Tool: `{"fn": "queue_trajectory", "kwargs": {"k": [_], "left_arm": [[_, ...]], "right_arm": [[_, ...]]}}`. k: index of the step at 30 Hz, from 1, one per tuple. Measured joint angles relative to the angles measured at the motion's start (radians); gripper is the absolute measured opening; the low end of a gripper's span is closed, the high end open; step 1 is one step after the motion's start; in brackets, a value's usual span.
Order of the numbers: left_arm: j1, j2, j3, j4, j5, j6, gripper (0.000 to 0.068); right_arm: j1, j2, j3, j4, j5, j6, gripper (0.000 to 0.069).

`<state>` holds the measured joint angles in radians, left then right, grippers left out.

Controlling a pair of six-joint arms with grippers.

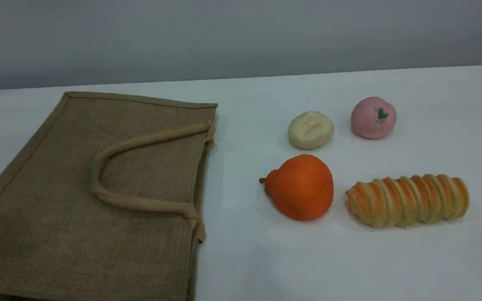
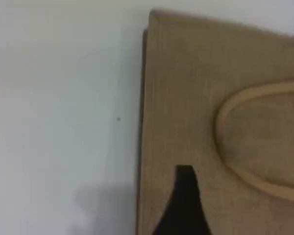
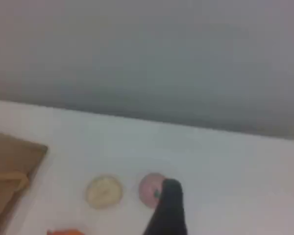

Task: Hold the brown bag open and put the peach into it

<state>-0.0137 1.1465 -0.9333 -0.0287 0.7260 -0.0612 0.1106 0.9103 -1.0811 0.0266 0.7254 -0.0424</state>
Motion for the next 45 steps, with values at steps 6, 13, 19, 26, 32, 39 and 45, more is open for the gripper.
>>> {"fn": "queue_trajectory", "kwargs": {"k": [6, 13, 19, 26, 32, 39, 45], "left_arm": [[0.0, 0.23, -0.068, -0.007, -0.05, 0.0, 0.0529], [-0.009, 0.441, -0.112, -0.056, -0.119, 0.0, 0.0529], [-0.063, 0.592, -0.161, -0.058, -0.147, 0.0, 0.0529], [-0.128, 0.751, -0.223, -0.062, -0.147, -0.006, 0.0529], [-0.129, 0.846, -0.227, -0.067, -0.165, -0.007, 0.0529], [-0.129, 0.901, -0.228, -0.11, -0.204, -0.001, 0.0529], [-0.129, 0.925, -0.228, -0.11, -0.221, -0.001, 0.0529]], "right_arm": [[0.0, 0.171, -0.04, 0.0, -0.023, 0.0, 0.0562], [0.0, 0.266, -0.043, 0.0, -0.076, 0.0, 0.0562], [0.0, 0.294, -0.043, 0.0, -0.081, 0.0, 0.0562], [0.0, 0.3, -0.043, 0.0, -0.081, 0.0, 0.0562], [0.0, 0.3, -0.043, 0.0, -0.074, 0.0, 0.0562], [0.0, 0.299, -0.043, -0.002, -0.068, 0.0, 0.0562], [0.0, 0.299, -0.043, -0.002, -0.064, 0.0, 0.0562]]}}
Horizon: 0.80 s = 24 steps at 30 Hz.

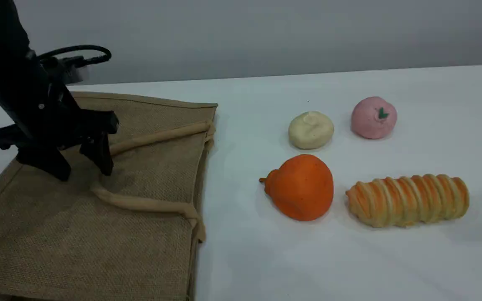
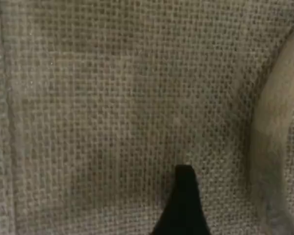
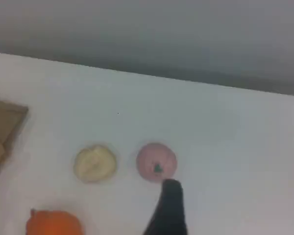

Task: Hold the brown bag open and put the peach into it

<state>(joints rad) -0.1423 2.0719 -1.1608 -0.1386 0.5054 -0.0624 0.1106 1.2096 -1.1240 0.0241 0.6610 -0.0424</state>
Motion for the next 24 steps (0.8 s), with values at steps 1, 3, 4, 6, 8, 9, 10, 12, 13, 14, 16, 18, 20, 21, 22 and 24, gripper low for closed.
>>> {"fn": "queue_trajectory", "kwargs": {"k": [1, 3, 4, 6, 8, 9, 10, 12, 13, 14, 16, 18, 20, 21, 22, 24], "left_arm": [[0.0, 0.005, 0.0, 0.0, -0.009, 0.0, 0.0529], [0.0, 0.013, 0.0, -0.002, -0.021, 0.001, 0.0529], [0.0, 0.015, 0.0, -0.002, -0.023, 0.001, 0.0529], [0.0, 0.016, 0.0, -0.003, -0.028, 0.001, 0.0529], [0.0, 0.023, 0.0, -0.004, -0.041, 0.001, 0.0529], [0.0, 0.024, 0.0, -0.004, -0.042, 0.001, 0.0529], [0.0, 0.024, 0.0, -0.004, -0.042, 0.001, 0.0529], [0.0, 0.024, 0.0, -0.004, -0.042, 0.001, 0.0517], [0.0, 0.024, 0.0, -0.004, -0.042, 0.001, 0.0507], [0.0, 0.024, 0.0, -0.004, -0.041, 0.001, 0.0493], [0.0, 0.024, 0.0, -0.004, -0.04, 0.003, 0.0452], [0.0, 0.024, 0.0, 0.007, -0.04, 0.004, 0.0403], [0.0, 0.024, 0.0, 0.007, -0.039, 0.004, 0.0343], [0.0, 0.024, 0.0, 0.007, -0.039, 0.004, 0.0318], [0.0, 0.027, 0.0, 0.007, -0.041, 0.007, 0.0286], [0.0, 0.043, 0.0, 0.007, -0.045, 0.008, 0.0237]], "right_arm": [[0.0, 0.0, 0.0, 0.0, 0.001, 0.0, 0.0562], [0.0, 0.0, 0.0, 0.0, 0.001, 0.0, 0.0562], [0.0, 0.0, 0.0, 0.0, 0.002, 0.0, 0.0562], [0.0, 0.0, 0.0, 0.0, 0.007, 0.0, 0.0562], [0.0, 0.0, 0.0, 0.0, 0.013, 0.0, 0.0562], [0.0, 0.0, 0.0, 0.0, 0.016, 0.0, 0.0562], [0.0, 0.0, 0.0, 0.0, 0.019, 0.0, 0.0562], [0.0, 0.0, 0.0, 0.0, 0.021, 0.0, 0.0562], [0.0, 0.0, 0.0, 0.0, 0.021, 0.0, 0.0562], [0.0, 0.0, 0.0, 0.0, 0.021, 0.0, 0.0562], [0.0, 0.0, 0.0, 0.0, 0.022, 0.0, 0.0562], [0.0, 0.0, 0.0, 0.0, 0.026, 0.0, 0.0562], [0.0, -0.002, 0.0, 0.0, 0.031, 0.0, 0.0562], [0.0, -0.002, 0.0, 0.0, 0.031, 0.0, 0.0562], [0.0, -0.002, 0.0, 0.0, 0.031, 0.0, 0.0562], [0.0, -0.002, 0.0, -0.001, 0.031, 0.0, 0.0562]]}}
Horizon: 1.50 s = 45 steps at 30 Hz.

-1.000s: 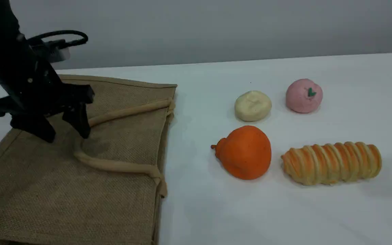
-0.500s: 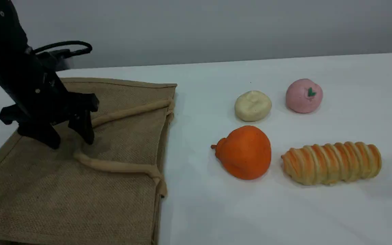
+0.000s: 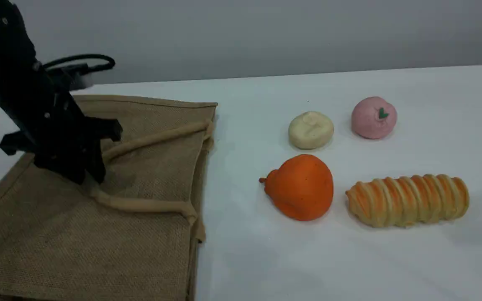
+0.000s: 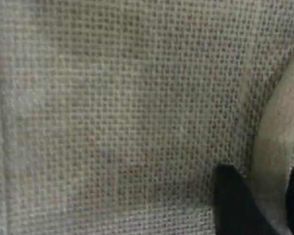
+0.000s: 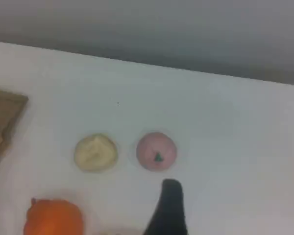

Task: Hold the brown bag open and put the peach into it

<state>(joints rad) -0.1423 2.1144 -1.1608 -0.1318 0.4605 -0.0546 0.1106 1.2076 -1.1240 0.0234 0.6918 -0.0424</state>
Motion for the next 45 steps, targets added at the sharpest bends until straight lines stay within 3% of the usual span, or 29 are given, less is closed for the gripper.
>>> {"fn": "queue_trajectory", "kwargs": {"k": [6, 11, 16, 29, 33, 45], "left_arm": [[0.0, 0.042, -0.003, -0.002, -0.002, 0.003, 0.0166], [0.0, 0.027, -0.016, -0.001, 0.025, 0.062, 0.0116], [0.0, -0.017, -0.108, 0.003, 0.156, 0.145, 0.0097], [0.0, -0.096, -0.557, -0.005, 0.674, 0.389, 0.0096], [0.0, -0.096, -0.692, -0.097, 0.762, 0.471, 0.0096], [0.0, -0.104, -0.907, -0.348, 0.762, 0.626, 0.0095]], "right_arm": [[0.0, 0.0, 0.0, -0.003, 0.0, 0.0, 0.0562], [0.0, 0.0, 0.0, -0.004, -0.001, 0.0, 0.0562], [0.0, 0.0, 0.0, -0.005, -0.001, 0.0, 0.0562], [0.0, 0.021, 0.0, -0.002, -0.001, 0.0, 0.0562], [0.0, 0.087, 0.0, -0.002, -0.006, 0.0, 0.0562], [-0.004, 0.39, 0.0, -0.08, -0.08, 0.013, 0.0561]]}}
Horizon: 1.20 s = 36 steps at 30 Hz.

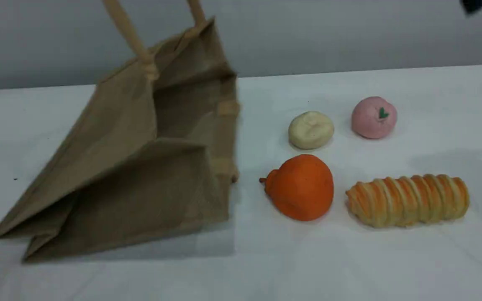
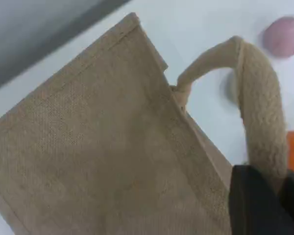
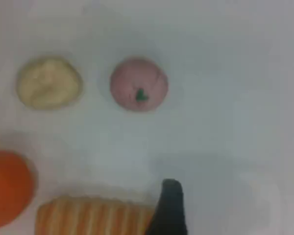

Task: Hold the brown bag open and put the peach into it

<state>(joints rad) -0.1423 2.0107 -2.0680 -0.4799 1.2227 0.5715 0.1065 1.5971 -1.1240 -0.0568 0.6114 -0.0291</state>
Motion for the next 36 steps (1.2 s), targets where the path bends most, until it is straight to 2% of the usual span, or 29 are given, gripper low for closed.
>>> {"fn": "queue_trajectory", "kwargs": {"k": [5, 9, 15, 21, 27, 32, 36], "left_arm": [[0.0, 0.0, 0.0, -0.082, -0.001, 0.08, 0.0095], [0.0, 0.0, 0.0, -0.101, -0.001, 0.08, 0.0094], [0.0, 0.0, 0.0, -0.101, -0.001, 0.075, 0.0094], [-0.002, -0.035, 0.002, -0.154, -0.001, 0.075, 0.0093], [-0.063, -0.078, 0.002, -0.122, -0.002, 0.078, 0.0093], [-0.141, -0.078, 0.002, -0.016, 0.0, 0.076, 0.0093], [-0.15, -0.078, 0.002, 0.008, 0.001, 0.039, 0.0093]], "right_arm": [[-0.012, 0.127, -0.031, 0.024, -0.026, 0.014, 0.0561], [-0.013, 0.219, -0.097, 0.032, 0.015, 0.014, 0.0561], [-0.013, 0.319, -0.183, 0.033, 0.015, 0.014, 0.0561], [-0.015, 0.4, -0.232, 0.033, 0.015, 0.013, 0.0561], [-0.016, 0.453, -0.274, 0.033, -0.014, 0.013, 0.0561], [-0.016, 0.49, -0.289, 0.057, -0.014, 0.01, 0.0561], [-0.016, 0.512, -0.289, 0.093, -0.048, -0.015, 0.0561]]}}
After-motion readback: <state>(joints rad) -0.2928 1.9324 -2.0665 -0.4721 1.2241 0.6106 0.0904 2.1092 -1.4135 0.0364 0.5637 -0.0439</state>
